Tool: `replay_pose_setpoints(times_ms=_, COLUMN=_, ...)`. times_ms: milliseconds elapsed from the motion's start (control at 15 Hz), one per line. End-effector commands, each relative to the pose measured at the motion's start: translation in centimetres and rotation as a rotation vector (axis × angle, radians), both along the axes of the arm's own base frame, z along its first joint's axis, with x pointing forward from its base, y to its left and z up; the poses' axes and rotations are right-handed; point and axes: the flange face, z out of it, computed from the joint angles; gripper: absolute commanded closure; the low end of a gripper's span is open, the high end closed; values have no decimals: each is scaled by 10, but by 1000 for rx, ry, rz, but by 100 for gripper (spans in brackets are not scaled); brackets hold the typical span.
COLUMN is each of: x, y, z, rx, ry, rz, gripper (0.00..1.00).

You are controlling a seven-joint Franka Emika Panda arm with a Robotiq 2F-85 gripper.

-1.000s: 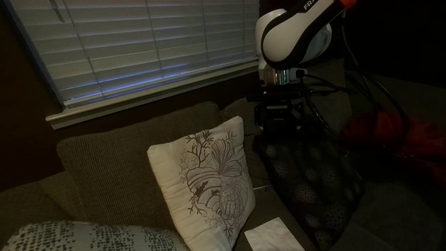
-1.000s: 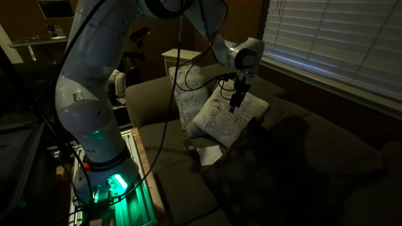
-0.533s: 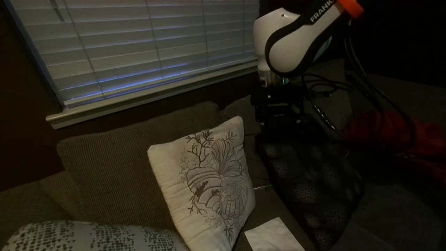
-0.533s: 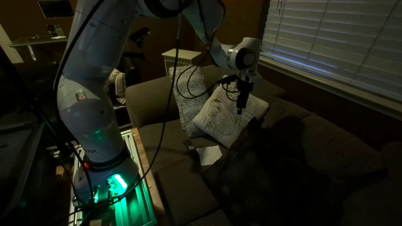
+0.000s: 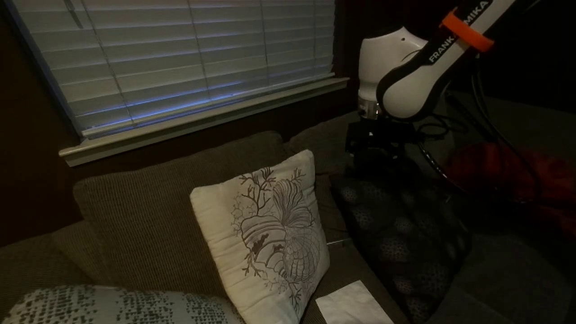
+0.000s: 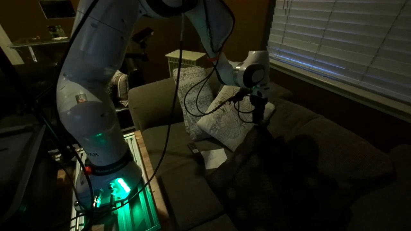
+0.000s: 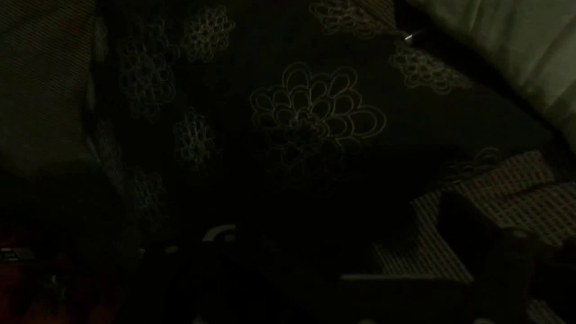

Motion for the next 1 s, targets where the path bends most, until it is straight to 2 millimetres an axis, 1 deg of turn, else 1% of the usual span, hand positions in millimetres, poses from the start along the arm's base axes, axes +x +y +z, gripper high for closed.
replay_pose_setpoints(times_ms=0, x=-13, y=-28, z=-8, rx=12, ry=-36, rz=-20, gripper=0)
replay_pose_setpoints(times_ms=200, x=-12, y=-52, z=-21, rx=-21, ry=-20, rz=-18, gripper=0)
replay_pose_setpoints(times_ms=467, x=-9, y=-76, z=-36, rx=-16, ry=-9, rz=21, gripper=0)
replay_pose_setpoints(times_ms=733, x=-3, y=-93, z=-52, rx=-7, ry=23, rz=68, gripper=0)
replay_pose_setpoints(times_ms=933, x=7, y=-99, z=-55, rx=-5, ry=-18, rz=76, gripper=0)
